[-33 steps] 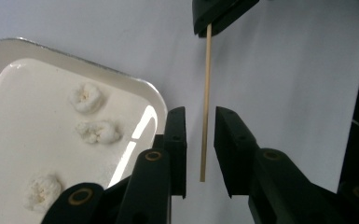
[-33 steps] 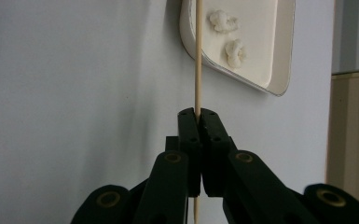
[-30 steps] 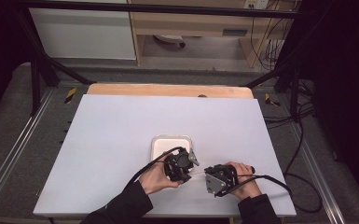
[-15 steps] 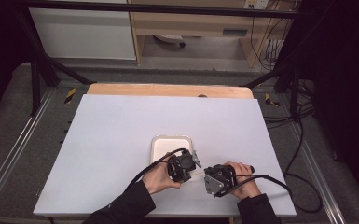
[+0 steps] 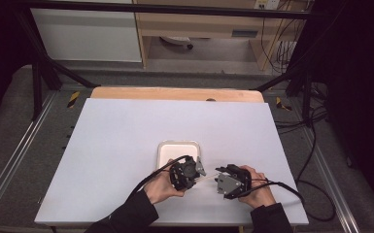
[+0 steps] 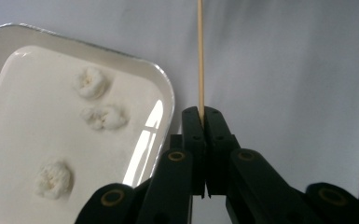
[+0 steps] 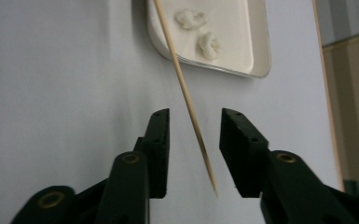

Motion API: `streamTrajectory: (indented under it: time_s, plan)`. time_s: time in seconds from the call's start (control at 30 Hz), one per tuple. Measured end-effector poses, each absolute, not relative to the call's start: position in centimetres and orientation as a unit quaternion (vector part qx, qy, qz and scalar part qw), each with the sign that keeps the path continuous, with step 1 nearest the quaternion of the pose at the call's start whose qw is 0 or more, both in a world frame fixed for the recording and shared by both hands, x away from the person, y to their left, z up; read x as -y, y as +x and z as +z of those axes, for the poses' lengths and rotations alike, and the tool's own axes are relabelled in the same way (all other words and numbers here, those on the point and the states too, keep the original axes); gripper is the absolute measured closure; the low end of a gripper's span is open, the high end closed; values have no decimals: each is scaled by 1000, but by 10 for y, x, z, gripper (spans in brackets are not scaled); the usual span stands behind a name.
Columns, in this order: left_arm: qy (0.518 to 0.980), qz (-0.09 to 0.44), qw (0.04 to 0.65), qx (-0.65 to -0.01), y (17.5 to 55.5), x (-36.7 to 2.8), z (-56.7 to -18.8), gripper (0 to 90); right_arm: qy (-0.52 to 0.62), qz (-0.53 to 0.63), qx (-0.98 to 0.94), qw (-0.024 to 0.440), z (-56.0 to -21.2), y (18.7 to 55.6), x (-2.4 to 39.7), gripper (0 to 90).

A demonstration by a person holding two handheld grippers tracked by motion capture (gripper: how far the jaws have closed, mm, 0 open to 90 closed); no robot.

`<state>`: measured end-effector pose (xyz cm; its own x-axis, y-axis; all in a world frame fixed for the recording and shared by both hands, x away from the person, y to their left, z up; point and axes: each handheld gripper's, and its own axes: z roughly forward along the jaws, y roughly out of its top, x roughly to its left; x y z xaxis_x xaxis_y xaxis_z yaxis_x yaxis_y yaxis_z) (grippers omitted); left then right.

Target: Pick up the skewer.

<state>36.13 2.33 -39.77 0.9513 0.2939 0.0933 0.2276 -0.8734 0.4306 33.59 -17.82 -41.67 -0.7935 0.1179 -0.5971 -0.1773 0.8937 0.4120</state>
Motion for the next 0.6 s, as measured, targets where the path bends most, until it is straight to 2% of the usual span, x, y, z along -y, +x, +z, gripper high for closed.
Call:
streamTrajectory:
  time_s: [0.3, 0.6]
  plan:
    - [958, 87, 223, -159, 361, -49, -398, 887, 135, 281, -904, 294, -423, 349, 192, 278]
    - [939, 103, 265, -194, 357, -85, -395, 887, 249, 314, -886, 231, -431, 354, 203, 139]
